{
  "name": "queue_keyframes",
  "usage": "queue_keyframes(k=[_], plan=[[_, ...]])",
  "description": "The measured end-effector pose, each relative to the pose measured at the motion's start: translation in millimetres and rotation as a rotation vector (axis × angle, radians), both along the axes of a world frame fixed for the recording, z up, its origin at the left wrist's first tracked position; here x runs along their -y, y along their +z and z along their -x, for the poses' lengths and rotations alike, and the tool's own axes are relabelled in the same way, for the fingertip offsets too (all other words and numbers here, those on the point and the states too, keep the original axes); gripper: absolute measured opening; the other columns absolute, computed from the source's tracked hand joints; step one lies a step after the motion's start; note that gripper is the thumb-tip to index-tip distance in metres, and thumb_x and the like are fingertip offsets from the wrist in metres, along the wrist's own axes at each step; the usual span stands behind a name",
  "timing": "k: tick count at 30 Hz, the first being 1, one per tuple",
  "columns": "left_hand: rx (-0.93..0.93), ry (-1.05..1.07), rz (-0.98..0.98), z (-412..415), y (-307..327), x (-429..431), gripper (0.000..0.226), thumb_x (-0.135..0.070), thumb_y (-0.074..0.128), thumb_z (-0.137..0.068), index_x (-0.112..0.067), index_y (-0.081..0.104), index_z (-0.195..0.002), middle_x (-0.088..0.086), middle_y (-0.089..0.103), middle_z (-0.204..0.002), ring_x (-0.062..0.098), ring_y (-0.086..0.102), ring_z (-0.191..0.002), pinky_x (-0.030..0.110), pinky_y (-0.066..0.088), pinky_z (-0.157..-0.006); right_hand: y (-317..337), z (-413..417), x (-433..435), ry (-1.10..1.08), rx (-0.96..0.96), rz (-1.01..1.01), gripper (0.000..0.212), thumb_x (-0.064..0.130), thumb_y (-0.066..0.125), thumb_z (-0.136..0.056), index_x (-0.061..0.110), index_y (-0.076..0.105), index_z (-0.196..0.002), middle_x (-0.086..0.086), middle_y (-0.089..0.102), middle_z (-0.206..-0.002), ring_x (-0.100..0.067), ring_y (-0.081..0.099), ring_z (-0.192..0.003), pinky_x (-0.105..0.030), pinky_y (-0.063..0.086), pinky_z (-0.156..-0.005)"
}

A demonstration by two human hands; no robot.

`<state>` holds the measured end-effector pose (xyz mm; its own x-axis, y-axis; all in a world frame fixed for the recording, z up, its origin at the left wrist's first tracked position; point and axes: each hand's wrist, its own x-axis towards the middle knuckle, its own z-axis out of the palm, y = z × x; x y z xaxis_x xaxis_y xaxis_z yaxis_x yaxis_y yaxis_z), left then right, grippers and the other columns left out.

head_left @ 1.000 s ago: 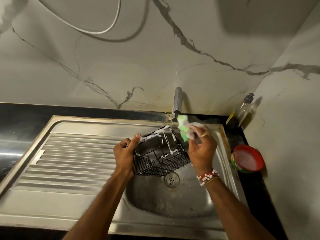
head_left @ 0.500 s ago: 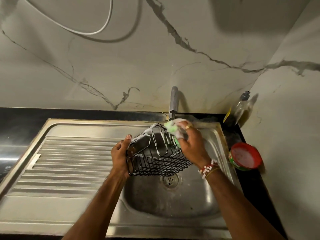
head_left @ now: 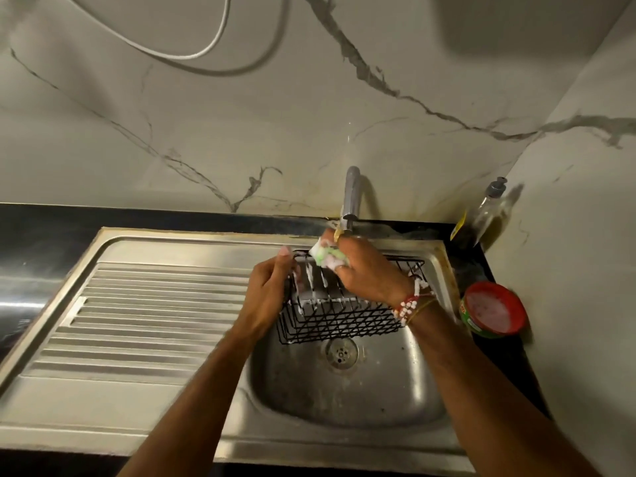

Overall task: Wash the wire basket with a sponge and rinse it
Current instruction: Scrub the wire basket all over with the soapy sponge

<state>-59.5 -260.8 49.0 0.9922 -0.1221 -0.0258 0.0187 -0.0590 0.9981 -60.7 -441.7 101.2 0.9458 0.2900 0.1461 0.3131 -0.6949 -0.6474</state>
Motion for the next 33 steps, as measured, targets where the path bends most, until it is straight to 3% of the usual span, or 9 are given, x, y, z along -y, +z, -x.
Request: queue_keyframes(k=[4, 7, 13, 16, 20, 25, 28, 30, 33], plan=[[-0.07, 0.217, 0.17, -6.6, -1.8, 11.4, 0.051, -0.043, 0.051, -0.1, -0.013, 0.067, -0.063, 0.008, 0.066, -0.057, 0.024, 0.065, -0.054, 0.035, 0.057, -0.057, -0.7, 13.0, -22.8, -0.054, 0.239, 0.194, 0.035, 0.015, 0.053, -0.084, 0.009, 0.059, -0.119, -0.015, 0.062, -0.119, -0.03, 0.058, -0.105, -0.039, 0.044, -0.091], [-0.162, 0.281, 0.254, -9.7, -18.4, 2.8, 0.049, -0.041, 0.054, -0.1, -0.012, 0.07, -0.064, 0.013, 0.066, -0.064, 0.03, 0.063, -0.063, 0.042, 0.055, -0.069, -13.1, 28.3, -38.8, -0.078, 0.413, 0.363, 0.031, 0.019, 0.057, -0.085, 0.017, 0.065, -0.115, -0.01, 0.06, -0.125, -0.029, 0.053, -0.116, -0.045, 0.038, -0.099], [-0.182, 0.301, 0.247, -4.7, -29.7, -1.2, 0.045, -0.038, 0.053, -0.1, -0.001, 0.068, -0.078, 0.014, 0.068, -0.067, 0.029, 0.066, -0.059, 0.034, 0.058, -0.06, -33.5, 33.2, -25.4, -0.019, 0.417, 0.371, 0.027, 0.007, 0.065, -0.081, 0.015, 0.068, -0.106, -0.014, 0.062, -0.119, -0.032, 0.056, -0.112, -0.043, 0.048, -0.096], [-0.137, 0.273, 0.203, -1.7, -30.5, -2.8, 0.043, -0.032, 0.05, -0.102, -0.004, 0.065, -0.074, 0.005, 0.065, -0.057, 0.019, 0.064, -0.049, 0.027, 0.054, -0.048, -28.2, 35.9, -7.8, -0.208, 0.45, 0.335, 0.02, 0.005, 0.067, -0.08, 0.007, 0.067, -0.099, -0.017, 0.062, -0.113, -0.03, 0.063, -0.098, -0.036, 0.057, -0.078], [-0.099, 0.299, 0.199, 0.5, -28.5, -4.1, 0.045, -0.031, 0.049, -0.103, 0.001, 0.062, -0.074, 0.004, 0.063, -0.054, 0.016, 0.063, -0.045, 0.025, 0.052, -0.044, -32.3, 33.4, -13.5, -0.48, 0.313, 0.105, 0.025, 0.022, 0.061, -0.085, 0.009, 0.068, -0.104, -0.014, 0.057, -0.123, -0.024, 0.059, -0.1, -0.031, 0.053, -0.083], [-0.091, 0.32, 0.264, -1.8, -30.2, -6.7, 0.069, -0.056, 0.061, -0.082, 0.013, 0.061, -0.083, 0.023, 0.06, -0.07, 0.029, 0.062, -0.056, 0.033, 0.054, -0.054, -39.2, 43.8, -47.6, -0.38, 0.297, 0.122, 0.022, 0.024, 0.058, -0.086, 0.013, 0.068, -0.102, -0.009, 0.06, -0.112, -0.022, 0.059, -0.091, -0.037, 0.056, -0.073], [-0.101, 0.357, 0.265, -3.0, -29.7, -10.1, 0.05, -0.048, 0.059, -0.09, -0.005, 0.063, -0.065, 0.012, 0.06, -0.059, 0.022, 0.06, -0.049, 0.03, 0.051, -0.052, -34.4, 48.2, -59.7, -0.33, 0.439, 0.139, 0.017, 0.016, 0.061, -0.083, 0.011, 0.071, -0.096, -0.01, 0.064, -0.103, -0.024, 0.06, -0.09, -0.034, 0.055, -0.074], [-0.107, 0.365, 0.252, -3.8, -27.5, -9.4, 0.055, -0.032, 0.052, -0.102, -0.022, 0.061, -0.048, -0.002, 0.057, -0.048, 0.012, 0.055, -0.042, 0.024, 0.048, -0.048, -34.7, 49.4, -63.4, -0.268, 0.493, 0.204, 0.019, 0.012, 0.069, -0.078, 0.013, 0.072, -0.096, -0.012, 0.066, -0.102, -0.026, 0.062, -0.093, -0.036, 0.055, -0.076], [-0.112, 0.345, 0.254, -5.0, -25.8, -6.6, 0.059, -0.025, 0.047, -0.104, -0.022, 0.06, -0.047, -0.004, 0.054, -0.043, 0.007, 0.053, -0.039, 0.02, 0.047, -0.043, -39.2, 47.4, -56.8, -0.229, 0.473, 0.308, 0.025, 0.011, 0.072, -0.076, 0.016, 0.071, -0.1, -0.015, 0.065, -0.106, -0.03, 0.063, -0.096, -0.037, 0.056, -0.076]])
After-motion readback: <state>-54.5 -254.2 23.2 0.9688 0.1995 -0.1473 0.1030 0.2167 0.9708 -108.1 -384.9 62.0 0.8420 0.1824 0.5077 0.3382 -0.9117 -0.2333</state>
